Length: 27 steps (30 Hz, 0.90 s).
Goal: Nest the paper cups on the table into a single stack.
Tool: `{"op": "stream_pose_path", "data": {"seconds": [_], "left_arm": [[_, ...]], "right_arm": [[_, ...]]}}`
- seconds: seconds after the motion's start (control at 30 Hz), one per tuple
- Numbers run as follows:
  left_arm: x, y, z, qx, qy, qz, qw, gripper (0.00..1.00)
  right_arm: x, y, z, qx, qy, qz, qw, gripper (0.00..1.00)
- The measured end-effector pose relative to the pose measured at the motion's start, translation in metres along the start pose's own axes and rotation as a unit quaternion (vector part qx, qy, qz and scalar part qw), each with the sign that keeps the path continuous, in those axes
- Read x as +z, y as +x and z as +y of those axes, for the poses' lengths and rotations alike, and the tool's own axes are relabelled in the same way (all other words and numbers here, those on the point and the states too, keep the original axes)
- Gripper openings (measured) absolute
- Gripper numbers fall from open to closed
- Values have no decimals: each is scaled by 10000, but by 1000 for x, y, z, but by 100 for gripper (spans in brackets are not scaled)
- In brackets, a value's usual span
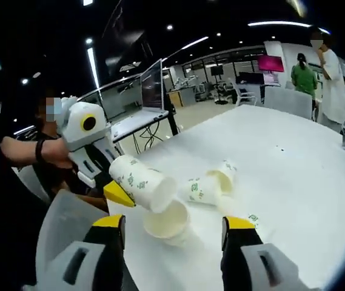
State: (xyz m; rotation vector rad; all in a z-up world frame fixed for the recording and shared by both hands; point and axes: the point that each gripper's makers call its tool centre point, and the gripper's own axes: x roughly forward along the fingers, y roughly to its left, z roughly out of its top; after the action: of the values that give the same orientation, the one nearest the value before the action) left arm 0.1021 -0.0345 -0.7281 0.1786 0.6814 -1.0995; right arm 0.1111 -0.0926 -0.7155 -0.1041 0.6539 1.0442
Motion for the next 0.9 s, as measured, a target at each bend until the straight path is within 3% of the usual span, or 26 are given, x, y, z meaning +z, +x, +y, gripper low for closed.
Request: {"op": "stream_pose_path", "data": {"seconds": [0.33,0.9], "left_arm": [[-7,4,0,20,460,701,9965,0],[-11,11,-3,14,474,933,9945,1]], "right_arm": [[-8,0,-4,-159,-250,138,9995,69],[-21,-7,-2,-181,-155,174,9996,69]]}}
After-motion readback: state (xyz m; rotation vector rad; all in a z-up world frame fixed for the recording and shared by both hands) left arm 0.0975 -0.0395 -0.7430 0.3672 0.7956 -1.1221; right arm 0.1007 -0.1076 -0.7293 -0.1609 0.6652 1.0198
